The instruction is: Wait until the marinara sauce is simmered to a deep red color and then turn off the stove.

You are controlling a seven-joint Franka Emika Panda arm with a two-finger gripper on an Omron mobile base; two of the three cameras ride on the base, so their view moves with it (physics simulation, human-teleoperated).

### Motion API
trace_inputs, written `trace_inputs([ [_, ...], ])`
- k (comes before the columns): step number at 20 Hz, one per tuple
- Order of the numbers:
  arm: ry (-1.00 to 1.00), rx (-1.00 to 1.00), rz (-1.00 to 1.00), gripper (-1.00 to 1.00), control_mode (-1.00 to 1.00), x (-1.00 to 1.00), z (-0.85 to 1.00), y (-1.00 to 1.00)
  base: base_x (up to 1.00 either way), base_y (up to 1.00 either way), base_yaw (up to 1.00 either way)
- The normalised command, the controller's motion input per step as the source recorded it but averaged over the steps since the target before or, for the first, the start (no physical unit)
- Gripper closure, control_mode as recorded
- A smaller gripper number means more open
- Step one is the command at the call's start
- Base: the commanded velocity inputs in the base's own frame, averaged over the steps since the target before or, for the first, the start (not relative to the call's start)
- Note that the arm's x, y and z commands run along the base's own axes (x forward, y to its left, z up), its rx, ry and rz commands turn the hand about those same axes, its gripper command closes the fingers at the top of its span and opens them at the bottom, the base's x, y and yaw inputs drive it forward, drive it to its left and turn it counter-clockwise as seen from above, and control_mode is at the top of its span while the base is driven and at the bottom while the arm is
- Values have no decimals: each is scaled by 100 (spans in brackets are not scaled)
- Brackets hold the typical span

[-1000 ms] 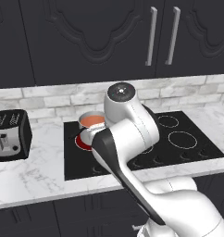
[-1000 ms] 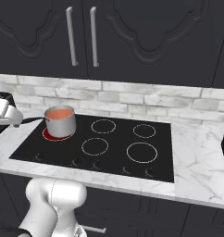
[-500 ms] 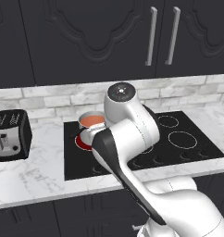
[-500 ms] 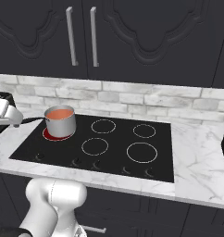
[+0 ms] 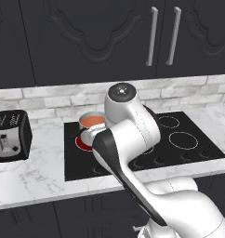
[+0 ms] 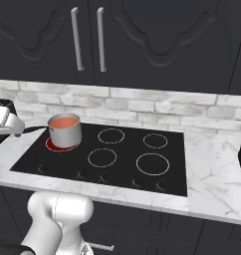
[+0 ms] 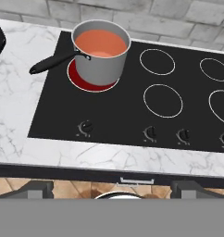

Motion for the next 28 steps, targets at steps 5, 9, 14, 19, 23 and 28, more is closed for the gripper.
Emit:
trace_inputs([
  [5, 0, 0, 0, -100, -100, 0, 0, 0, 0, 0, 0],
  [9, 0, 0, 0, -100, -100, 0, 0, 0, 0, 0, 0],
  [14, 0, 0, 0, -100, -100, 0, 0, 0, 0, 0, 0],
  [19, 0, 0, 0, -100, -100, 0, 0, 0, 0, 0, 0],
  [23, 0, 0, 0, -100, -100, 0, 0, 0, 0, 0, 0],
  [28, 0, 0, 0, -100, -100, 0, 0, 0, 0, 0, 0],
])
